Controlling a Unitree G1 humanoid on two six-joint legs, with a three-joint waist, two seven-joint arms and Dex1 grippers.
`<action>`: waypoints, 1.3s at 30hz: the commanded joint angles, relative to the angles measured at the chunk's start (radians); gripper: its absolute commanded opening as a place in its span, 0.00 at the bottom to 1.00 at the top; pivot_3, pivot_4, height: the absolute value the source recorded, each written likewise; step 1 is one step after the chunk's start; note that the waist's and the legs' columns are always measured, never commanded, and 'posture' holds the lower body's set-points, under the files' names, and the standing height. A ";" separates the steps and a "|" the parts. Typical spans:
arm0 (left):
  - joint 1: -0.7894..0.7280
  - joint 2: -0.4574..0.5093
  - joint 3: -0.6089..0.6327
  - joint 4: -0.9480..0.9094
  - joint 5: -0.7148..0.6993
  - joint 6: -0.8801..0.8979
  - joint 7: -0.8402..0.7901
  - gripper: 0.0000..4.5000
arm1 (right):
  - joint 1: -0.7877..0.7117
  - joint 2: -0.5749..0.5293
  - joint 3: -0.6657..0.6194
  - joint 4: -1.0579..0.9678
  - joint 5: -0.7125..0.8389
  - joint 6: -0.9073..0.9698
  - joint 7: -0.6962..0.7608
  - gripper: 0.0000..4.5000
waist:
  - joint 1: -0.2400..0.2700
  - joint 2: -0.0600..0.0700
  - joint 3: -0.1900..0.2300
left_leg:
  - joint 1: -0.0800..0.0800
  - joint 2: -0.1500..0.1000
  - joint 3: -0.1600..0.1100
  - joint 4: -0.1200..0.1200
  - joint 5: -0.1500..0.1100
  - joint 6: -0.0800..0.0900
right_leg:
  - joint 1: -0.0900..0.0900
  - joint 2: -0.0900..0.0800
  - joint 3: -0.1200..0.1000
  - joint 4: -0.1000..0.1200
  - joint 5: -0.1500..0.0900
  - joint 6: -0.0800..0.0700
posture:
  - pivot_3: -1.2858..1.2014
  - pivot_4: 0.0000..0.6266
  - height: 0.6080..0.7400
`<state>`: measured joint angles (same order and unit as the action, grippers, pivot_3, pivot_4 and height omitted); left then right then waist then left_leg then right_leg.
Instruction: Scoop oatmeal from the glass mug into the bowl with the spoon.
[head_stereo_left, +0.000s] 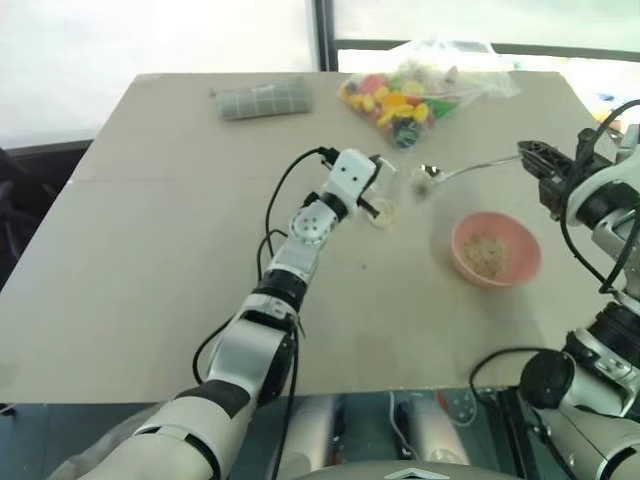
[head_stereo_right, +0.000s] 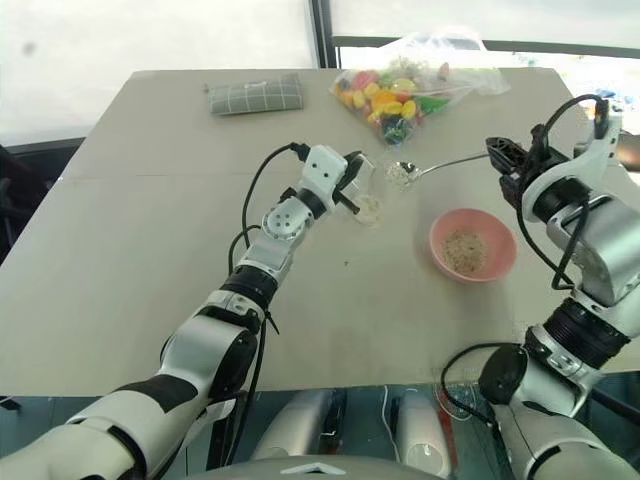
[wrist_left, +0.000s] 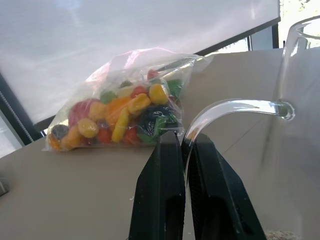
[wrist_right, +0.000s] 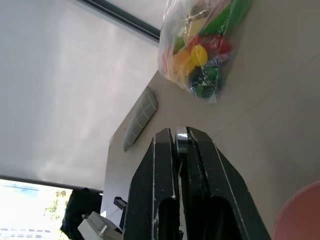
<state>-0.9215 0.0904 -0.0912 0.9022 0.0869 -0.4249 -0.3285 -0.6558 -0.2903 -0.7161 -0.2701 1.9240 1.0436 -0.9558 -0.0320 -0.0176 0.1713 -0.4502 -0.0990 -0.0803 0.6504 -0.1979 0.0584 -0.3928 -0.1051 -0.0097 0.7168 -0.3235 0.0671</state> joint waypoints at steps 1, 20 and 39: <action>-0.026 -0.004 0.012 0.007 -0.005 -0.035 0.017 0.02 | 0.036 -0.039 0.060 -0.076 0.048 -0.137 0.012 0.00 | -0.005 0.000 0.000 | 0.000 0.000 0.000 0.000 0.000 0.001 | 0.000 0.000 0.000 0.000 0.000 0.001 | 0.52 0.24 0.83; -0.003 0.010 0.027 0.010 -0.021 -0.071 0.011 0.02 | 0.185 -0.125 0.085 -0.167 0.048 -0.327 0.112 0.00 | -0.006 0.000 0.000 | 0.000 -0.002 0.002 0.001 0.001 0.008 | 0.000 0.002 0.001 -0.001 0.005 0.003 | 0.52 0.24 0.83; 0.011 -0.005 0.053 0.007 -0.031 -0.056 0.021 0.02 | 0.529 -0.326 -0.065 -0.210 0.048 -0.305 0.271 0.00 | -0.002 0.000 0.000 | 0.000 -0.002 0.003 0.001 0.001 0.011 | 0.001 0.002 0.000 -0.001 0.006 0.005 | 0.52 0.24 0.83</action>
<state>-0.9060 0.0886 -0.0450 0.9416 0.0652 -0.4657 -0.3208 -0.1411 -0.5705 -0.7411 -0.4664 1.9521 0.7203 -0.7317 -0.0338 -0.0172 0.1711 -0.4497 -0.1010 -0.0768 0.6519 -0.1969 0.0691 -0.3918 -0.1030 -0.0094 0.7161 -0.3173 0.0721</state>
